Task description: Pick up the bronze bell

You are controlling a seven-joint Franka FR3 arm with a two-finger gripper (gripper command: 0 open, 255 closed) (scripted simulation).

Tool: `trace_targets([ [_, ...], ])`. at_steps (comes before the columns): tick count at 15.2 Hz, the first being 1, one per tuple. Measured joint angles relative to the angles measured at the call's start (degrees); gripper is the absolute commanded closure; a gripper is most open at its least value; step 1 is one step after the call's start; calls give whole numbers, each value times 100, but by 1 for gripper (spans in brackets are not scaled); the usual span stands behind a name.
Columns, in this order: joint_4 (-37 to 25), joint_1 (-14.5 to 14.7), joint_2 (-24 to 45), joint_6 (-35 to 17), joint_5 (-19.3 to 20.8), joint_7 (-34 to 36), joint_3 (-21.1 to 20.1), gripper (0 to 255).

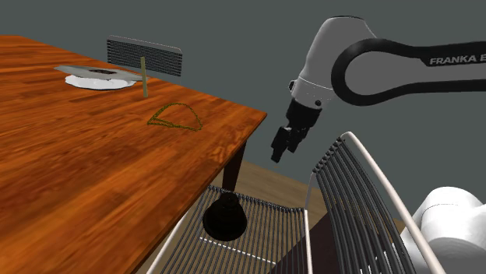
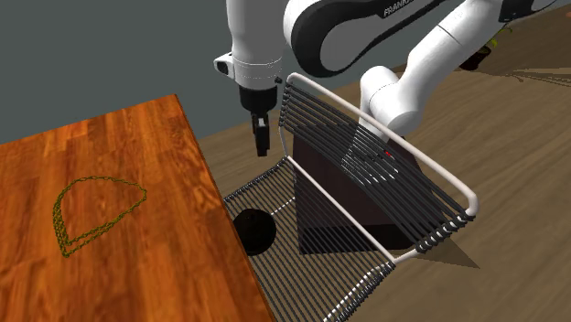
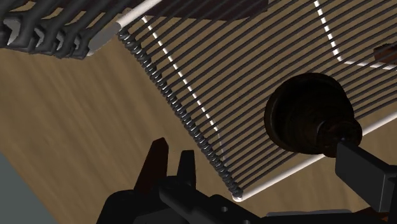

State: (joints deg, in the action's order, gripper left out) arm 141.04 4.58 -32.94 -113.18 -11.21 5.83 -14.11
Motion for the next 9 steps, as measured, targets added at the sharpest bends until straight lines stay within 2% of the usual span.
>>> trace_targets([
  [4,-34,83,634,-650,-105,503,-469,0],
  [9,-384,93,1602,-1314,21,1196,-1019,0],
])
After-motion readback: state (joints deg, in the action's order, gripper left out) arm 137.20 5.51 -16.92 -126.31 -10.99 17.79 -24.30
